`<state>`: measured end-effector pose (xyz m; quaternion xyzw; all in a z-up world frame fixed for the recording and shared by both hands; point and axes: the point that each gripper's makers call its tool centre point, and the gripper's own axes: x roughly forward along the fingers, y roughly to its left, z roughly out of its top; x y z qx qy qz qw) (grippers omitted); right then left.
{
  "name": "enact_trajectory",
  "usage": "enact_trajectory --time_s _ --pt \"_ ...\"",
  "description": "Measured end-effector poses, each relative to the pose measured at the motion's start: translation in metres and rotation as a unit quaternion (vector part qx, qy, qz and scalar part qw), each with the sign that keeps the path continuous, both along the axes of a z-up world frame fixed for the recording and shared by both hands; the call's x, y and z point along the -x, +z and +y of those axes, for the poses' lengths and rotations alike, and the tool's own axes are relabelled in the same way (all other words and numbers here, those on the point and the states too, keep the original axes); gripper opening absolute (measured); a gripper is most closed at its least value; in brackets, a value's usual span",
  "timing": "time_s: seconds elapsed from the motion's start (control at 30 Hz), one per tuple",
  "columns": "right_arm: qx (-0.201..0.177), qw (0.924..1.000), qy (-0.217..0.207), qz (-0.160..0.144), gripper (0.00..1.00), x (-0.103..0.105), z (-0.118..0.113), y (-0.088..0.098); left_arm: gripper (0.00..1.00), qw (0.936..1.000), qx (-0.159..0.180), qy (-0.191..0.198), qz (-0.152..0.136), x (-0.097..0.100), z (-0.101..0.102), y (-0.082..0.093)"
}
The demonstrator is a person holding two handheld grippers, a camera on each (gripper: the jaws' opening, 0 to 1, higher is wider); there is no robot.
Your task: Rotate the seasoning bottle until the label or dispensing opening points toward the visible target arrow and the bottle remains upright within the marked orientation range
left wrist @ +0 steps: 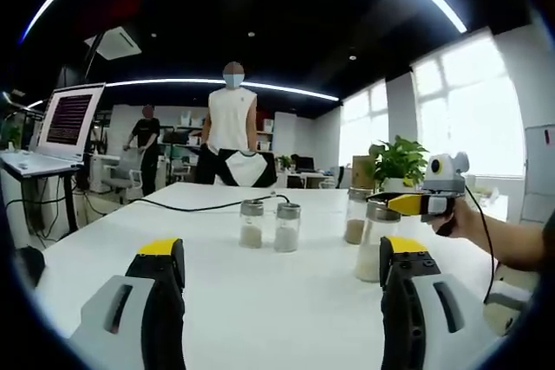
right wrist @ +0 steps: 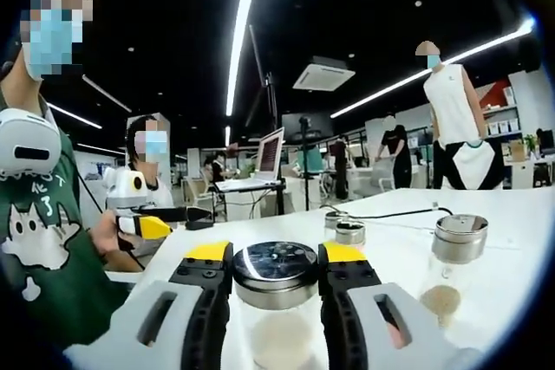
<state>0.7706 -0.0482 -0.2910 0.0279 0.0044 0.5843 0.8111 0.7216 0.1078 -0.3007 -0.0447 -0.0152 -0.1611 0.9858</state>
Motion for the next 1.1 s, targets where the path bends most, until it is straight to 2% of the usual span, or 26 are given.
enact_trajectory --time_s 0.63,1.1 --pt "0.017 0.9980 -0.060 0.008 0.37 0.0003 0.0016 -0.0021 0.98 1.0000 -0.002 0.001 0.008 0.0001 -0.0006 -0.0044" --pt "0.001 0.9937 -0.112 0.005 0.37 -0.0037 -0.0005 -0.0016 0.98 1.0000 -0.003 0.005 0.006 0.0020 -0.0006 -0.0027"
